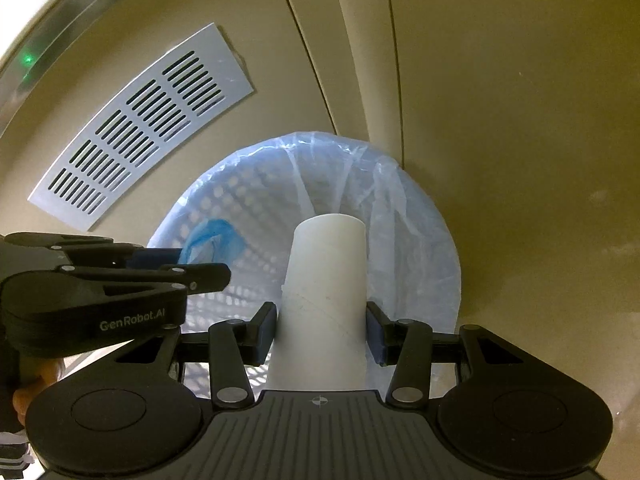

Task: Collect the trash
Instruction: 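Open the left tool to drop the mask while the right tool drops the roll into the bin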

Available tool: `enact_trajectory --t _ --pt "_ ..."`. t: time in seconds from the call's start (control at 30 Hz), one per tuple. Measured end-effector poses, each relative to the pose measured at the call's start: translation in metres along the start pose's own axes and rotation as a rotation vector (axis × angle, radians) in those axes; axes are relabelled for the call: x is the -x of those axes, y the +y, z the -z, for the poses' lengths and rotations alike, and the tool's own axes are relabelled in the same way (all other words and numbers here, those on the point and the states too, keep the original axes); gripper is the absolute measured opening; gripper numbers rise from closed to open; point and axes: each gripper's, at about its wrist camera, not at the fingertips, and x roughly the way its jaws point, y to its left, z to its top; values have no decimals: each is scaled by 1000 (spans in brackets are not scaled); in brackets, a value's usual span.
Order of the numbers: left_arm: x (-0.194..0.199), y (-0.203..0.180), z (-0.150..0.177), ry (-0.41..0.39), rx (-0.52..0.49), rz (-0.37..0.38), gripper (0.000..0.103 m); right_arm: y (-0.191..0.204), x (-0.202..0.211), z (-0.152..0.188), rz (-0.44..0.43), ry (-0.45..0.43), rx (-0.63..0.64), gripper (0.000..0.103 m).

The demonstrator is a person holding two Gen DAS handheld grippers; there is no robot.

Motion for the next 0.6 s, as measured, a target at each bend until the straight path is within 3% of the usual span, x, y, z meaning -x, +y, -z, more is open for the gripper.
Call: enact_trajectory --t 0.1,0.6 --pt "3 -2 -1 -4 -21 -12 48 0 2 0 0 -4 -4 47" --pt "22 -3 6 -9 -27 -43 48 -1 -9 1 -18 14 14 47"
